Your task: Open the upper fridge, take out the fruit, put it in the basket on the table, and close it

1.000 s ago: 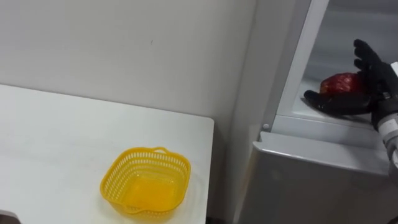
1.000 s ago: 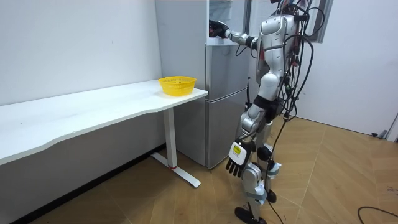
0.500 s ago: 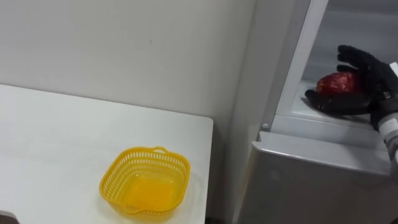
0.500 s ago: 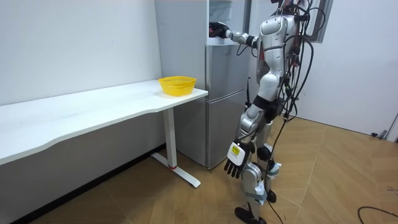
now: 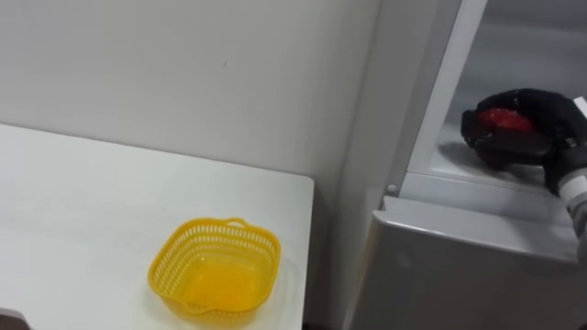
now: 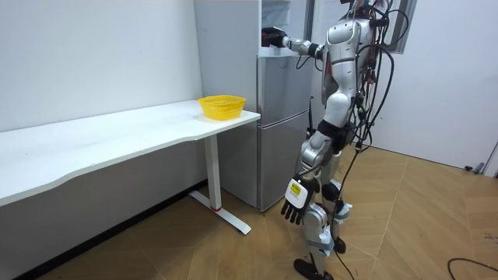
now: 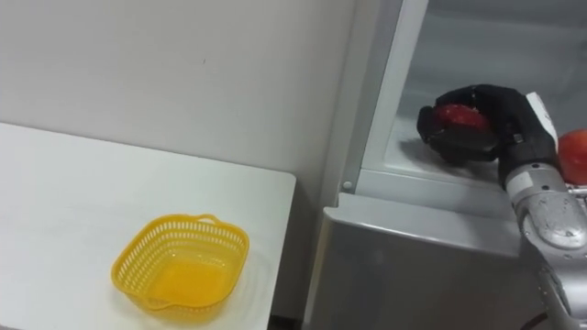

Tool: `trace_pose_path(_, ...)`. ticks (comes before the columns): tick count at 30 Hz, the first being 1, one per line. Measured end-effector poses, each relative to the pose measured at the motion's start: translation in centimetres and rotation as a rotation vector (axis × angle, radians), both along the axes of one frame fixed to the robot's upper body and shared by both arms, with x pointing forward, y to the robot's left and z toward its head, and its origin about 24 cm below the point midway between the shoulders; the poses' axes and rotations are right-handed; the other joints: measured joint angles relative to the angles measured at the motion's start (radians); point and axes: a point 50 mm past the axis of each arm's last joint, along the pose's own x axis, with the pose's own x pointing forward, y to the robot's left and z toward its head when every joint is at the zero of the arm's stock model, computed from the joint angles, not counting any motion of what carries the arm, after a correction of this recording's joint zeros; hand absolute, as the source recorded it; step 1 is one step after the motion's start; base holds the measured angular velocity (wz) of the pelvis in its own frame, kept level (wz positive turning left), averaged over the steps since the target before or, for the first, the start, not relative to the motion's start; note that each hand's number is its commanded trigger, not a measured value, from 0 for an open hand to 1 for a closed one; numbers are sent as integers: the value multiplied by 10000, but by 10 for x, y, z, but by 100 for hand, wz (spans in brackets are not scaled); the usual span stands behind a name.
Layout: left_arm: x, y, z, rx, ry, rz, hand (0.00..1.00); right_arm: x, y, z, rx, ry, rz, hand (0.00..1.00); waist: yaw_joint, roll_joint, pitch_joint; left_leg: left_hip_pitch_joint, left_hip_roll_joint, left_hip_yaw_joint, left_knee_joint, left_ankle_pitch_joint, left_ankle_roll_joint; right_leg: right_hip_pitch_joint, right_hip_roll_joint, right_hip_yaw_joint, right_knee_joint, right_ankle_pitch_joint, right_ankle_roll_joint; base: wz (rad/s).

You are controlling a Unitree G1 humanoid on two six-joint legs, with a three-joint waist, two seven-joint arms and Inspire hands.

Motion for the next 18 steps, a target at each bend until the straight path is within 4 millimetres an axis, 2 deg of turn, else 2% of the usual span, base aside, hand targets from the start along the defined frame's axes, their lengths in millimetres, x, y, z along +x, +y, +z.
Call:
trace_pose_path(7,0,0,0,113,-17,60,0,-6,13,8,-138,-444,608,100,-43,225,-57,31,1,-25,-9,1,0,39,-2,-53,-34,-1,1,0)
trace_pose_path(13,-2,2,0,552,-56,149,0,-21,20,2,-388,-794,515,100,-39,225,-55,179,-11,-10,-68,1,0,196,7,7,-152,0,2,0)
trace_pose_path(16,0,2,0,543,-107,158,0,-30,29,2,-294,-1219,627,100,-54,302,-12,173,-6,54,-44,1,0,171,13,45,-148,1,1,-5)
trace_pose_path(18,-2,0,0,490,-113,141,0,-36,34,5,-160,-1571,622,100,-86,354,-28,150,-4,74,-46,1,0,139,12,64,-134,1,1,-2)
